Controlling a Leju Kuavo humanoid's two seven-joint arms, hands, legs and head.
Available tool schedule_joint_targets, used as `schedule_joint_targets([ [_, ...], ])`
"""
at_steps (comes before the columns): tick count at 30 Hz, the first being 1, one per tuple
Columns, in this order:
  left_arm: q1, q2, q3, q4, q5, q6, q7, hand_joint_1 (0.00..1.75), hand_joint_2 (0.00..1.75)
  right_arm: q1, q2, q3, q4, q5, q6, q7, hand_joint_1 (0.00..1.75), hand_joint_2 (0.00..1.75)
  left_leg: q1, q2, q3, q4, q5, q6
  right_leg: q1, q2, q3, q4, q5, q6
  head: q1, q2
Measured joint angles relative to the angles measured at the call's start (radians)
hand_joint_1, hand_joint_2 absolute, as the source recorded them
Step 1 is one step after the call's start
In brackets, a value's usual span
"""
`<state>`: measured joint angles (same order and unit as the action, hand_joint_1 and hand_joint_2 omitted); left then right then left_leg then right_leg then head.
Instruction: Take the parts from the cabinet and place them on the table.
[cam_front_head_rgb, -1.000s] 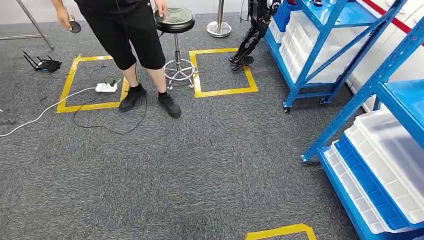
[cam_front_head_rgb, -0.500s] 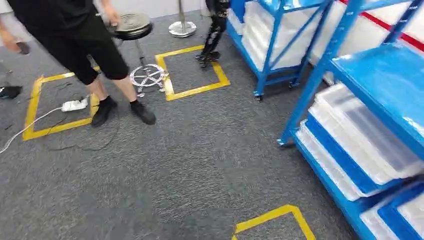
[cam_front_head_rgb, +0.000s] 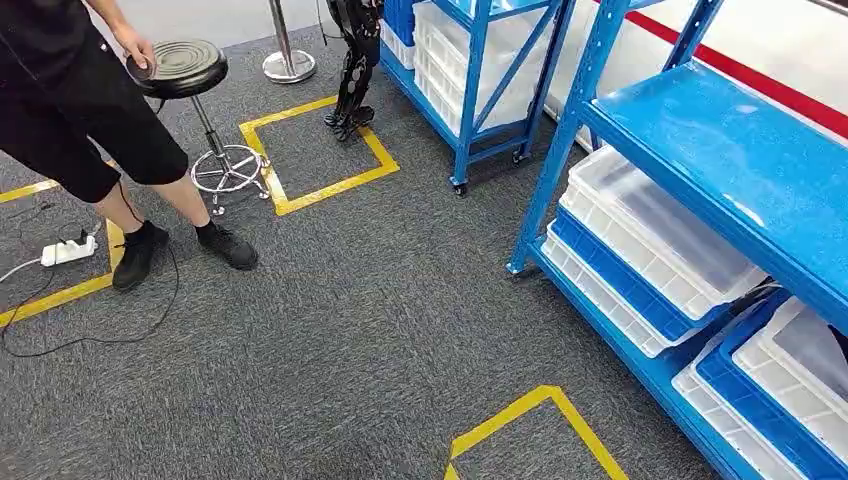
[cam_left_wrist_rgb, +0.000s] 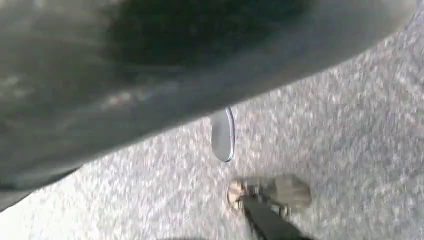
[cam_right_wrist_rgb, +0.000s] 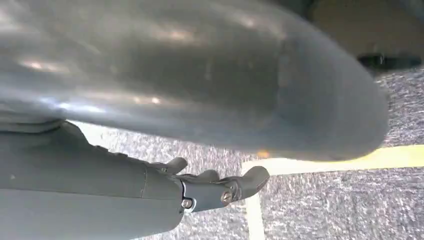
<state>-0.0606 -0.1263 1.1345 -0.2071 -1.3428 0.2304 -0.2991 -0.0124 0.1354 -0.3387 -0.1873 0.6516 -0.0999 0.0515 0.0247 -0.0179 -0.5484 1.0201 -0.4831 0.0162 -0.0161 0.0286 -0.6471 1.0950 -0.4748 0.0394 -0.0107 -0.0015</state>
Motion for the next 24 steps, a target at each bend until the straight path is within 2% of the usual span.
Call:
schedule_joint_targets([
  [1, 0.001, 0.0, 0.0, 0.0, 0.0, 0.001, 0.0, 0.0, 0.0, -0.005, 0.0, 0.0, 0.0, 0.0, 0.0, 0.0, 0.0, 0.0, -0.004, 0.016, 0.0, 0.0, -0.002, 0.008, -0.002, -0.011, -0.04, 0.075, -0.032, -0.006, 0.002, 0.0],
  [2, 0.001, 0.0, 0.0, 0.0, 0.0, 0.001, 0.0, 0.0, 0.0, -0.007, 0.0, 0.0, 0.0, 0.0, 0.0, 0.0, 0.0, 0.0, -0.005, 0.032, -0.001, 0.0, -0.002, 0.008, -0.003, -0.015, -0.076, 0.146, -0.057, -0.009, 0.002, 0.0],
  [3, 0.002, 0.001, 0.0, 0.0, 0.0, 0.001, 0.0, 0.0, 0.0, -0.009, 0.001, 0.0, 0.0, 0.0, 0.0, 0.0, 0.0, 0.0, -0.007, 0.045, -0.001, 0.0, -0.003, 0.009, -0.003, -0.016, -0.104, 0.199, -0.072, -0.008, 0.001, 0.0],
  [4, 0.001, 0.001, 0.0, 0.0, 0.0, 0.001, 0.0, 0.0, 0.0, -0.007, 0.001, 0.0, 0.0, 0.0, 0.0, 0.0, 0.0, 0.0, -0.007, 0.059, -0.001, 0.0, -0.004, 0.009, -0.005, -0.017, -0.11, 0.211, -0.068, -0.001, 0.002, 0.0],
  [5, 0.001, 0.0, 0.0, 0.0, 0.0, 0.001, 0.0, 0.0, 0.0, -0.005, 0.0, 0.0, 0.0, 0.0, 0.0, 0.0, 0.0, 0.0, -0.007, 0.071, 0.0, 0.0, -0.006, 0.008, -0.006, -0.02, -0.089, 0.174, -0.048, 0.009, 0.002, 0.0],
  [6, 0.001, 0.0, 0.0, 0.0, 0.0, 0.0, -0.002, 0.0, 0.0, -0.004, 0.0, -0.001, 0.0, 0.0, 0.0, 0.0, 0.0, 0.0, -0.006, 0.083, 0.002, 0.0, -0.008, 0.005, -0.008, -0.029, -0.047, 0.097, -0.019, 0.02, 0.003, 0.0],
  [7, 0.001, 0.0, 0.0, 0.0, 0.0, 0.0, -0.003, 0.0, 0.0, -0.005, 0.0, -0.001, 0.0, 0.0, 0.0, -0.001, 0.0, 0.0, -0.006, 0.093, 0.005, 0.001, -0.011, 0.001, -0.008, -0.056, 0.006, 0.004, 0.009, 0.028, 0.002, 0.0],
  [8, 0.001, 0.0, 0.0, 0.0, 0.0, 0.0, -0.004, 0.0, 0.0, -0.009, 0.001, -0.001, 0.0, 0.0, 0.0, -0.002, 0.0, 0.0, -0.01, 0.102, 0.009, 0.001, -0.014, -0.004, -0.007, -0.117, 0.049, -0.067, 0.021, 0.026, 0.005, 0.0],
  [9, 0.003, 0.0, 0.0, 0.0, 0.001, 0.0, -0.005, 0.0, 0.0, -0.015, 0.0, -0.001, 0.0, 0.0, 0.0, -0.002, 0.0, 0.0, -0.017, 0.116, 0.01, 0.003, -0.023, -0.016, 0.002, -0.117, 0.057, -0.074, 0.025, 0.017, 0.008, 0.0],
  [10, 0.003, 0.002, 0.0, 0.0, 0.001, 0.0, -0.007, 0.0, 0.0, -0.017, 0.002, -0.001, 0.0, 0.001, 0.0, -0.002, 0.0, 0.0, -0.016, 0.121, 0.014, 0.002, -0.024, -0.02, 0.002, -0.103, 0.054, -0.074, 0.03, 0.007, 0.003, 0.0],
  [12, -0.003, 0.002, 0.0, 0.0, 0.002, -0.005, -0.014, 0.0, 0.0, -0.011, 0.0, -0.001, 0.0, 0.005, 0.0, -0.002, 0.0, 0.0, -0.011, 0.144, 0.028, -0.008, -0.023, -0.03, 0.011, -0.081, 0.039, -0.075, 0.028, -0.005, 0.005, 0.0],
  [13, -0.006, 0.001, 0.0, 0.0, 0.002, -0.008, -0.019, 0.0, 0.0, -0.011, -0.001, -0.001, 0.0, 0.006, 0.0, -0.002, 0.0, 0.0, -0.01, 0.156, 0.032, -0.008, -0.03, -0.04, 0.006, -0.067, 0.059, -0.08, 0.032, -0.015, 0.006, 0.0],
  [14, -0.007, 0.001, 0.0, 0.0, 0.002, -0.008, -0.021, 0.0, 0.0, -0.008, -0.001, -0.001, 0.0, 0.006, -0.001, -0.002, 0.0, 0.0, -0.002, 0.111, 0.033, 0.009, -0.043, -0.044, -0.008, -0.053, 0.06, -0.086, 0.033, -0.021, 0.002, 0.0],
  [15, -0.007, 0.001, 0.0, 0.0, 0.002, -0.009, -0.024, 0.0, 0.0, -0.007, -0.001, -0.001, 0.0, 0.006, -0.001, -0.002, 0.0, 0.0, -0.001, 0.067, 0.016, 0.053, -0.075, -0.042, -0.008, -0.046, 0.063, -0.086, 0.034, -0.027, -0.004, 0.0],
  [16, -0.006, 0.001, 0.0, 0.0, 0.002, -0.01, -0.025, 0.0, 0.0, -0.008, 0.0, -0.001, 0.0, 0.008, -0.002, -0.002, 0.0, 0.0, -0.001, 0.038, -0.02, 0.131, -0.12, -0.041, -0.007, -0.036, 0.063, -0.085, 0.033, -0.035, -0.008, 0.0],
  [17, -0.005, 0.001, 0.0, 0.0, 0.001, -0.011, -0.025, 0.0, 0.0, -0.01, 0.001, -0.001, 0.0, 0.01, -0.002, -0.002, 0.0, 0.0, -0.002, 0.024, -0.062, 0.217, -0.158, -0.042, -0.005, -0.02, 0.063, -0.085, 0.033, -0.036, -0.01, 0.0],
  [18, -0.003, 0.001, 0.0, 0.0, 0.001, -0.012, -0.026, 0.0, 0.0, -0.01, 0.001, -0.001, 0.0, 0.01, -0.002, -0.002, 0.0, 0.0, -0.002, 0.018, -0.096, 0.28, -0.178, -0.041, -0.002, -0.006, 0.063, -0.085, 0.032, -0.036, -0.008, 0.0],
  [19, -0.001, 0.001, 0.0, 0.0, 0.001, -0.012, -0.026, 0.0, 0.0, -0.01, 0.002, -0.001, 0.0, 0.01, -0.002, -0.002, 0.0, 0.0, -0.002, 0.016, -0.119, 0.312, -0.174, -0.041, 0.0, 0.013, 0.065, -0.084, 0.032, -0.037, -0.01, 0.0],
  [20, 0.0, 0.001, 0.0, 0.0, 0.002, -0.012, -0.027, 0.0, 0.0, -0.009, 0.0, -0.001, 0.0, 0.01, -0.002, -0.002, 0.0, 0.0, -0.002, 0.014, -0.117, 0.293, -0.148, -0.039, 0.0, 0.027, 0.068, -0.084, 0.032, -0.037, -0.008, 0.0],
  [21, 0.0, 0.002, 0.0, 0.0, 0.002, -0.012, -0.027, 0.0, 0.0, -0.008, 0.0, -0.001, 0.0, 0.01, -0.002, -0.001, 0.0, 0.0, -0.002, 0.013, -0.096, 0.234, -0.102, -0.037, 0.0, 0.044, 0.071, -0.083, 0.031, -0.036, -0.01, 0.0],
  [22, 0.0, 0.002, 0.0, 0.0, 0.002, -0.012, -0.03, 0.0, 0.0, -0.008, 0.0, -0.001, 0.0, 0.01, -0.002, -0.001, 0.0, 0.0, 0.001, 0.002, -0.061, 0.15, -0.05, -0.037, -0.001, 0.06, 0.074, -0.083, 0.031, -0.036, -0.009, 0.0],
  [23, 0.0, 0.002, 0.0, 0.0, 0.002, -0.012, -0.034, 0.0, 0.0, -0.008, 0.0, -0.001, 0.0, 0.01, -0.002, 0.0, 0.0, 0.0, 0.007, -0.03, -0.027, 0.067, -0.007, -0.037, -0.001, 0.074, 0.075, -0.081, 0.029, -0.033, -0.009, 0.0],
  [24, 0.001, 0.001, 0.0, 0.0, 0.003, -0.016, -0.038, 0.0, 0.0, -0.01, 0.0, -0.001, 0.0, 0.01, -0.002, 0.002, 0.0, 0.0, 0.007, -0.072, -0.011, 0.024, -0.01, -0.038, 0.008, 0.083, 0.07, -0.074, 0.027, -0.027, -0.009, 0.0],
])
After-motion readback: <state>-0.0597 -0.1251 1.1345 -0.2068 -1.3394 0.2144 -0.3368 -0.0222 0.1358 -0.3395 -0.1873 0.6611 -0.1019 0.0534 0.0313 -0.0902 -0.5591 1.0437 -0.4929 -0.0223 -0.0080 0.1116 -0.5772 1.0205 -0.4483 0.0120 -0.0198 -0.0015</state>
